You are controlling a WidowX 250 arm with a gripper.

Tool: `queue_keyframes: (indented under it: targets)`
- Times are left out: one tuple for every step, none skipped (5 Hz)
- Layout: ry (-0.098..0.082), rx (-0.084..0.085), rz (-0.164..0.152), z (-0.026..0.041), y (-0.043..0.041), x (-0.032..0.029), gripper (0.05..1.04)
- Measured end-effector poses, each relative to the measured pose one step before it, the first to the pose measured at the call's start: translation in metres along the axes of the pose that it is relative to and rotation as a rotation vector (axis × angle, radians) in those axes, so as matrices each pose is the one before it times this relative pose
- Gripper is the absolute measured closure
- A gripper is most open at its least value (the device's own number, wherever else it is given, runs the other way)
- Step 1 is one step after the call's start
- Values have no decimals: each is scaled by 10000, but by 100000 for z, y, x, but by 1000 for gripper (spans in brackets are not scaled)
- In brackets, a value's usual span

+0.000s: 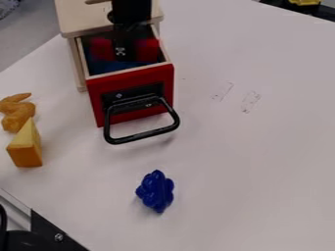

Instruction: Put the red object inside the drawer

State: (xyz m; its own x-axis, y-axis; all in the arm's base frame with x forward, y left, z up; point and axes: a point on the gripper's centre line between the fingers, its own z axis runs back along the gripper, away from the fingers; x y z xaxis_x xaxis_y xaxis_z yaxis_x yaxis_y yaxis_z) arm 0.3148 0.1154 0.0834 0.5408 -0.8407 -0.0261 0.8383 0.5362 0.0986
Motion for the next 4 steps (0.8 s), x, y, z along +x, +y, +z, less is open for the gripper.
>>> queue_keyframes:
  targets:
    - [18,-89,9,-452,-37,122,735]
    - [141,63,472,-93,87,-70,430]
    - [178,60,175,82,-123,59,144]
    - [67,32,89,123,-362,-101,85]
